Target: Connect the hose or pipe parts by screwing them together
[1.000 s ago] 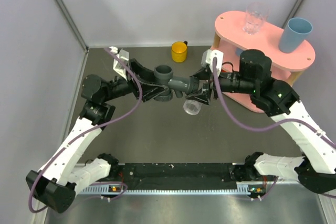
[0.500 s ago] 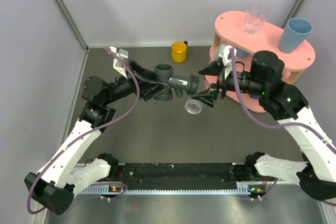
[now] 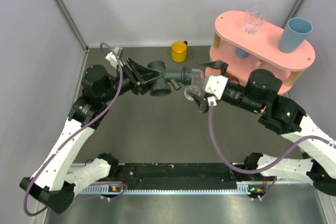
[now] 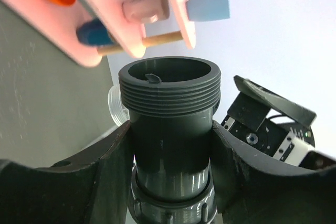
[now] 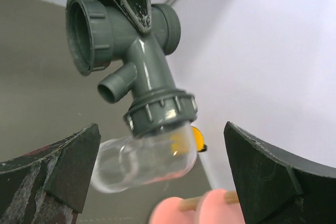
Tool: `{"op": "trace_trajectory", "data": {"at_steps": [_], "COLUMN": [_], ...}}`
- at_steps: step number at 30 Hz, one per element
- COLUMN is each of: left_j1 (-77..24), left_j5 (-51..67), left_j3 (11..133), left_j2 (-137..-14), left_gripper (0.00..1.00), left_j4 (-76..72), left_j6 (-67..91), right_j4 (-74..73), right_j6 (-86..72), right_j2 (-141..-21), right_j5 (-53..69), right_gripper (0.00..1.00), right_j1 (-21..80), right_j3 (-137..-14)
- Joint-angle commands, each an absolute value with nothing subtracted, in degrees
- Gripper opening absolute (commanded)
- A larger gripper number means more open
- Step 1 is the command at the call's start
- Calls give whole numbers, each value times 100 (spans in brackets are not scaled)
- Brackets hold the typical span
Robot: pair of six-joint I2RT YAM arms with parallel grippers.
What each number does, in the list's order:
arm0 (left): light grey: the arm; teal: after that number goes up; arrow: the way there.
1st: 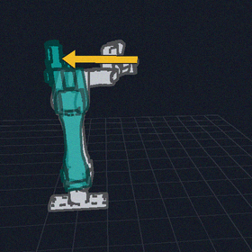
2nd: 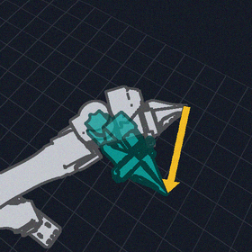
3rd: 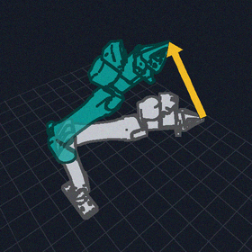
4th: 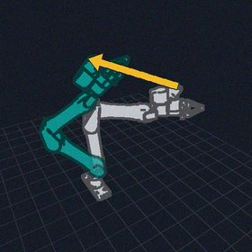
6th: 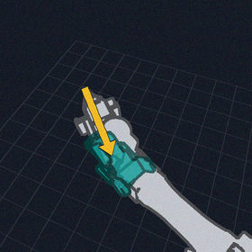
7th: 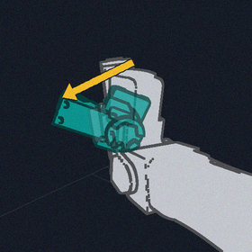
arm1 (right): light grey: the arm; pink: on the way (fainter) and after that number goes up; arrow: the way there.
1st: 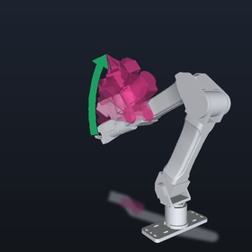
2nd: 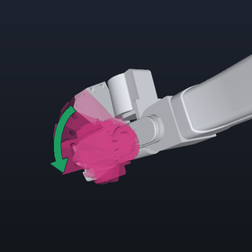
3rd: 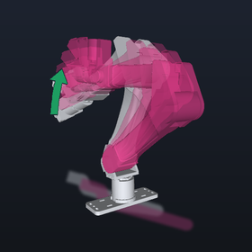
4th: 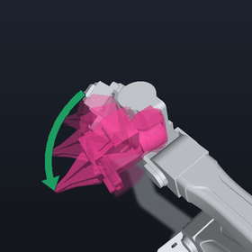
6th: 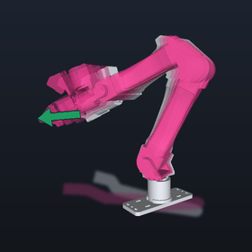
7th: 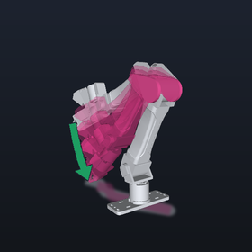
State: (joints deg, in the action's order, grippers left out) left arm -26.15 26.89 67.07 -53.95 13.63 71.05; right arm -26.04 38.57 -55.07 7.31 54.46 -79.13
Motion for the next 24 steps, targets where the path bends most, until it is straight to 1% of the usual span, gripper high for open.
{"op": "trace_trajectory", "data": {"at_steps": [1,5,9,14,20,24], "left_j1": [-2602,-2602,-2602,-2558,-2487,-2479], "left_j5": [2997,3207,3445,3577,3753,3876], "left_j3": [6864,6987,6987,7128,7224,7426], "left_j2": [-5484,-5528,-5563,-5651,-5730,-5862], "left_gripper": [0,0,0,0,0,0], "left_j4": [1635,1723,1749,1977,2074,2355], "left_j6": [8191,8454,8605,8420,8218,7998], "right_j4": [-2391,-2382,-2443,-2785,-3207,-3410], "right_j6": [5052,5370,5484,5441,5370,5387], "right_j2": [-5800,-5941,-5985,-6021,-5836,-5888], "right_j5": [-211,-334,-247,-27,104,193], "right_gripper": [99,98,91,86,86,85], "right_j1": [5871,6038,6073,6073,6073,6082], "right_j3": [-8042,-7998,-8007,-8042,-7884,-7989]}}
